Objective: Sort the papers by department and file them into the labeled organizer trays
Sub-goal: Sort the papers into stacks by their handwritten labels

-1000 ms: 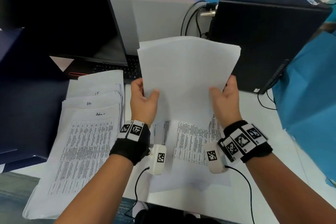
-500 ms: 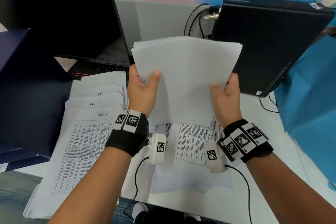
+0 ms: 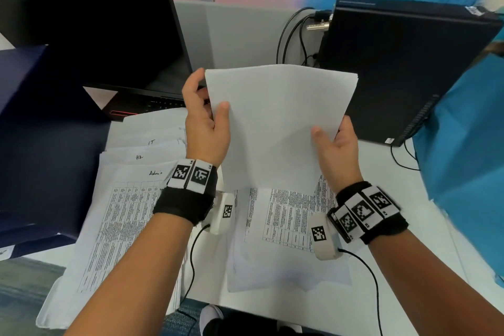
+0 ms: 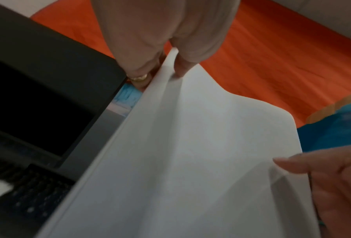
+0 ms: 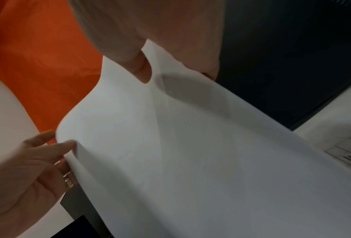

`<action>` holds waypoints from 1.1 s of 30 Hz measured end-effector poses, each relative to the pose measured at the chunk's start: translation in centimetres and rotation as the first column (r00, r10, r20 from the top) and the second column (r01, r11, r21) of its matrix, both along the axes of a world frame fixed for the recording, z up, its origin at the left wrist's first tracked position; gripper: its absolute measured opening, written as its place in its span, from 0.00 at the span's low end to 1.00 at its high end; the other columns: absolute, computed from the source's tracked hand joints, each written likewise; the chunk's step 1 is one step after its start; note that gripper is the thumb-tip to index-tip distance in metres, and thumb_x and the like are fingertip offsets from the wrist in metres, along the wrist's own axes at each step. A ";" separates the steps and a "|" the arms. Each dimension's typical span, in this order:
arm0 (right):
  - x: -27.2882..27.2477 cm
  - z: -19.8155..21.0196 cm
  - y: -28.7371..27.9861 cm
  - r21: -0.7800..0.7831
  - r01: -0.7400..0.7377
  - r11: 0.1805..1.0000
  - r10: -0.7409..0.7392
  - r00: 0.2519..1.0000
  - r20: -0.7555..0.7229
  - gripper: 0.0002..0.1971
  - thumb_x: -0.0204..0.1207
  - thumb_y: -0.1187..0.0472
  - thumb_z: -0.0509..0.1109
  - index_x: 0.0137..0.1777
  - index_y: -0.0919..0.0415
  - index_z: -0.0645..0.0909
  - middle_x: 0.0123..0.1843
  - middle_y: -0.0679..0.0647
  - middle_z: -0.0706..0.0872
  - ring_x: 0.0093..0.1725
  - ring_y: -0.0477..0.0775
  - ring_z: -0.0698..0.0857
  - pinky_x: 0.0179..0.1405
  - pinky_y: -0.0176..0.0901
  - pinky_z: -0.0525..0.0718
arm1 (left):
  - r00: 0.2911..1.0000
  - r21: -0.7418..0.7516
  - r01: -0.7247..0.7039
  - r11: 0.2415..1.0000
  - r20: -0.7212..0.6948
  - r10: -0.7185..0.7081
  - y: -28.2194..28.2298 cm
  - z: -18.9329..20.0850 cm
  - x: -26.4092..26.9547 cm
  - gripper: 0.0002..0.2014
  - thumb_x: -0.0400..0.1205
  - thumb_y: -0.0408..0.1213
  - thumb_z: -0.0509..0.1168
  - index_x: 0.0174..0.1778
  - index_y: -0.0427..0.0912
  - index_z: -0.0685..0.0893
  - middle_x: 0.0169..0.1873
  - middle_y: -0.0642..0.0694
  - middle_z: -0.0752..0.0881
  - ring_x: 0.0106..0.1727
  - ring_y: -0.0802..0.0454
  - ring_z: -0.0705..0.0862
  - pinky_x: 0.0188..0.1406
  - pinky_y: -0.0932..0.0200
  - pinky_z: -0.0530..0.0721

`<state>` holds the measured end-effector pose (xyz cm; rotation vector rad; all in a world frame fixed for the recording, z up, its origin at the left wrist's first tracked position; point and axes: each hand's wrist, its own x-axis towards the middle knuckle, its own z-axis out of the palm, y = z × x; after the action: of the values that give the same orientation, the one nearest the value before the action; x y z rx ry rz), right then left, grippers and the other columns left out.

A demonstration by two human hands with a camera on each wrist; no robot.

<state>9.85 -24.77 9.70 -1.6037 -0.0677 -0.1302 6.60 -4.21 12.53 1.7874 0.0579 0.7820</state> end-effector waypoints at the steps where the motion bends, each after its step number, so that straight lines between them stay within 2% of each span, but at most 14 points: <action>1: 0.0 -0.3 0.0 -0.011 0.003 1.000 -0.003 1.000 -0.017 0.10 0.80 0.66 0.64 0.55 0.50 0.75 0.53 0.48 0.86 0.53 0.47 0.86 0.55 0.45 0.85 | 1.000 -0.047 0.016 0.999 -0.024 -0.018 -0.1 -0.4 -0.1 0.25 0.81 0.26 0.58 0.73 0.45 0.62 0.61 0.59 0.78 0.61 0.60 0.81 0.61 0.59 0.81; 3: 0.0 -0.5 0.0 -0.027 0.008 1.000 -0.009 1.000 -0.022 0.10 0.81 0.67 0.63 0.59 0.54 0.75 0.56 0.51 0.85 0.56 0.49 0.85 0.61 0.47 0.84 | 0.994 -0.098 0.021 0.995 -0.108 -0.032 -0.5 -1.3 -0.1 0.19 0.82 0.29 0.59 0.69 0.42 0.70 0.54 0.63 0.81 0.55 0.67 0.82 0.57 0.64 0.80; 5: -0.1 -0.4 0.1 -0.022 0.021 1.000 -0.021 1.000 -0.004 0.11 0.81 0.68 0.63 0.60 0.56 0.74 0.57 0.50 0.84 0.55 0.45 0.85 0.59 0.39 0.84 | 0.989 -0.113 0.007 0.994 -0.143 -0.023 -0.7 -1.9 -0.2 0.12 0.84 0.29 0.59 0.63 0.42 0.75 0.50 0.60 0.83 0.50 0.72 0.82 0.55 0.70 0.79; 7: 0.0 -0.4 0.1 -0.015 0.027 1.000 -0.027 1.000 -0.003 0.11 0.81 0.68 0.62 0.60 0.56 0.73 0.55 0.48 0.84 0.53 0.42 0.84 0.55 0.33 0.83 | 0.989 -0.166 -0.014 0.986 -0.146 -0.011 -0.9 -2.0 -0.2 0.11 0.83 0.30 0.60 0.61 0.45 0.74 0.51 0.55 0.83 0.51 0.67 0.83 0.57 0.66 0.81; 10: 0.2 -0.9 0.3 -0.001 -0.001 1.000 0.001 0.998 -0.065 0.14 0.80 0.70 0.62 0.59 0.52 0.72 0.57 0.51 0.84 0.57 0.49 0.85 0.58 0.41 0.83 | 0.974 -0.260 -0.020 0.965 -0.223 -0.039 -0.9 -2.5 0.0 0.13 0.82 0.33 0.62 0.61 0.47 0.73 0.56 0.50 0.84 0.56 0.56 0.84 0.61 0.54 0.82; 14: 0.3 -2.2 0.6 -0.063 -0.055 0.997 0.044 0.985 -0.169 0.19 0.79 0.72 0.62 0.66 0.54 0.70 0.60 0.49 0.83 0.58 0.48 0.83 0.61 0.39 0.79 | 0.956 -0.313 -0.025 0.950 -0.287 -0.070 -0.8 -3.3 0.0 0.14 0.85 0.33 0.58 0.66 0.47 0.73 0.64 0.46 0.83 0.64 0.52 0.82 0.70 0.47 0.78; 16: 0.4 -3.0 0.5 -0.089 -0.052 0.995 0.033 0.979 -0.203 0.18 0.79 0.68 0.65 0.65 0.52 0.72 0.58 0.48 0.84 0.58 0.49 0.84 0.63 0.44 0.80 | 0.960 -0.347 -0.066 0.935 -0.277 -0.035 -0.3 -3.1 0.1 0.12 0.85 0.32 0.58 0.63 0.47 0.74 0.61 0.45 0.85 0.62 0.50 0.83 0.68 0.46 0.79; 19: 0.5 -4.1 0.5 -0.154 -0.097 0.983 0.054 0.964 -0.261 0.12 0.79 0.63 0.68 0.60 0.49 0.78 0.54 0.47 0.87 0.54 0.50 0.87 0.60 0.52 0.85 | 0.961 -0.384 -0.119 0.915 -0.276 0.009 1.1 -2.8 0.4 0.09 0.84 0.33 0.59 0.56 0.50 0.77 0.52 0.50 0.86 0.54 0.53 0.85 0.61 0.53 0.82; 22: 0.5 -4.9 1.0 -0.224 -0.140 0.965 0.066 0.949 -0.309 0.09 0.79 0.63 0.68 0.56 0.51 0.82 0.50 0.51 0.89 0.49 0.53 0.88 0.57 0.55 0.87 | 0.935 -0.296 -0.213 0.931 -0.338 0.107 2.6 -3.2 0.4 0.04 0.82 0.37 0.62 0.43 0.51 0.77 0.37 0.53 0.82 0.36 0.56 0.78 0.43 0.57 0.79; 25: 0.3 -5.6 1.9 -0.298 -0.218 0.929 0.086 0.913 -0.399 0.09 0.80 0.62 0.65 0.58 0.55 0.81 0.55 0.54 0.88 0.53 0.56 0.87 0.60 0.53 0.85 | 0.870 -0.139 -0.286 0.948 -0.453 0.196 4.1 -5.2 0.2 0.04 0.81 0.37 0.61 0.41 0.44 0.75 0.33 0.47 0.77 0.33 0.51 0.73 0.34 0.58 0.72; 27: 0.1 -6.1 2.5 -0.325 -0.285 0.902 0.113 0.881 -0.459 0.11 0.82 0.64 0.62 0.62 0.56 0.79 0.60 0.53 0.86 0.55 0.55 0.84 0.60 0.44 0.80 | 0.812 -0.037 -0.287 0.957 -0.540 0.222 5.3 -7.1 -0.1 0.05 0.82 0.36 0.58 0.40 0.41 0.74 0.32 0.45 0.76 0.35 0.45 0.73 0.35 0.55 0.70; 29: -0.3 -6.6 3.2 -0.363 -0.331 0.871 0.111 0.852 -0.512 0.17 0.84 0.65 0.59 0.71 0.62 0.74 0.61 0.46 0.77 0.59 0.53 0.79 0.57 0.35 0.71 | 0.742 0.026 -0.294 0.955 -0.624 0.245 6.5 -8.9 -0.8 0.07 0.82 0.34 0.57 0.49 0.37 0.79 0.39 0.41 0.82 0.43 0.40 0.80 0.43 0.53 0.75; 31: -0.6 -7.4 3.9 -0.395 -0.354 0.848 0.089 0.829 -0.552 0.19 0.84 0.65 0.58 0.75 0.66 0.70 0.64 0.46 0.74 0.65 0.55 0.76 0.59 0.34 0.68 | 0.690 0.059 -0.318 0.946 -0.670 0.274 7.6 -10.3 -1.5 0.14 0.82 0.33 0.57 0.61 0.38 0.80 0.51 0.37 0.86 0.52 0.38 0.83 0.51 0.52 0.78; 33: -0.6 -8.3 4.5 -0.427 -0.365 0.827 0.065 0.817 -0.573 0.21 0.84 0.65 0.57 0.76 0.66 0.68 0.74 0.55 0.74 0.71 0.57 0.74 0.68 0.39 0.68 | 0.665 0.073 -0.320 0.945 -0.692 0.279 8.2 -11.2 -2.1 0.14 0.82 0.33 0.57 0.62 0.41 0.80 0.54 0.38 0.87 0.53 0.37 0.84 0.50 0.54 0.79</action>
<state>9.27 -20.26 1.37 -2.1110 0.1615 0.5835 4.48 4.00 1.32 1.9540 0.8977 0.2697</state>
